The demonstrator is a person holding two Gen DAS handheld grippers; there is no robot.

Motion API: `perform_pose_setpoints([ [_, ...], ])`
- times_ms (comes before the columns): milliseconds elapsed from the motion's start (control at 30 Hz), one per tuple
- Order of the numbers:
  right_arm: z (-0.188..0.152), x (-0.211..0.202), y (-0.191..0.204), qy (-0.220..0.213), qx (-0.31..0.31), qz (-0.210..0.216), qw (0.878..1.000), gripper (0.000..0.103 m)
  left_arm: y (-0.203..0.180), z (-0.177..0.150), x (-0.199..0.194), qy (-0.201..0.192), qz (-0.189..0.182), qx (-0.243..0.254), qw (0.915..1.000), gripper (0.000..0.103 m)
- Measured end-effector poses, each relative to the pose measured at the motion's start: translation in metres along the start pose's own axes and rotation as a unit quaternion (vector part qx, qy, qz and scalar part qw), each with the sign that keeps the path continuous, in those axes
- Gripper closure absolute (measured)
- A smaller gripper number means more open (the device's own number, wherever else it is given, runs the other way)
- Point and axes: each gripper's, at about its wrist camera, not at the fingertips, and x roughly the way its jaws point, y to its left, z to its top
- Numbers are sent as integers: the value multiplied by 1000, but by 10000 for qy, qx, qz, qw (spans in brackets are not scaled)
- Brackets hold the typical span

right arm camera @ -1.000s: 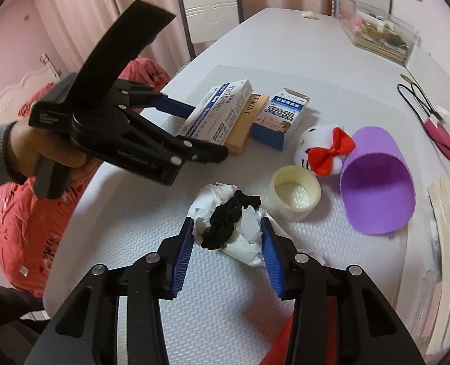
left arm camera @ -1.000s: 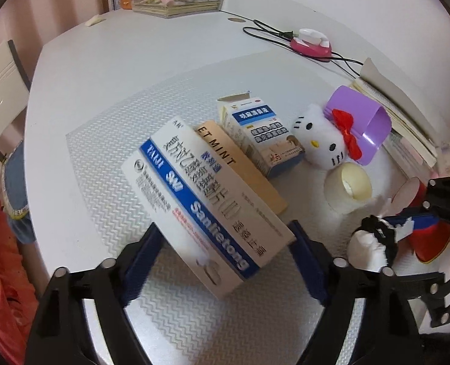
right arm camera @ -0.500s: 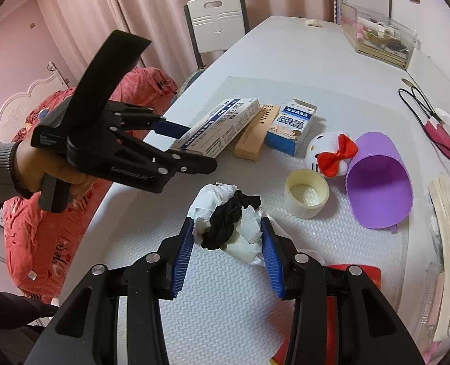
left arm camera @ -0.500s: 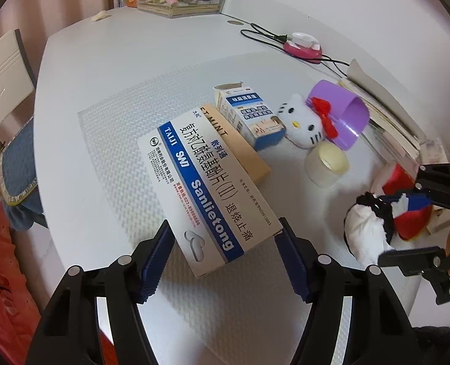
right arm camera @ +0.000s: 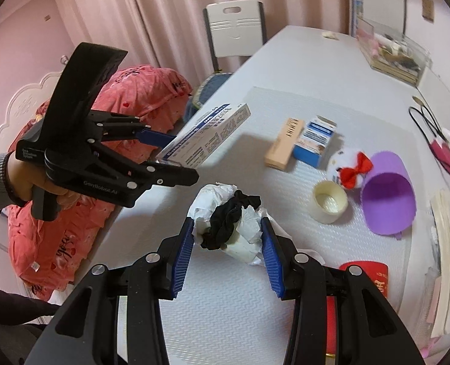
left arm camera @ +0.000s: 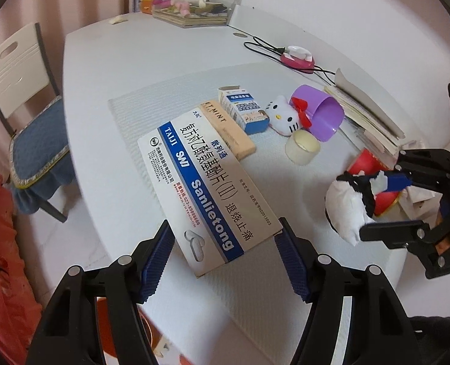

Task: Collect trash
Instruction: 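Carry the tissue and the Sanlietong box over the orange bin with both tools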

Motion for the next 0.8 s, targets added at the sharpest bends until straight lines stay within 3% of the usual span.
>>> perform_pose_setpoints([
  [467, 32, 9, 73, 92, -764, 502, 9958, 59, 36, -66, -79, -200, 523, -523, 9971, 35],
  [800, 69, 49, 162, 289, -1586, 1129, 9804, 59, 80, -129, -127, -95, 1080, -913, 9899, 35],
])
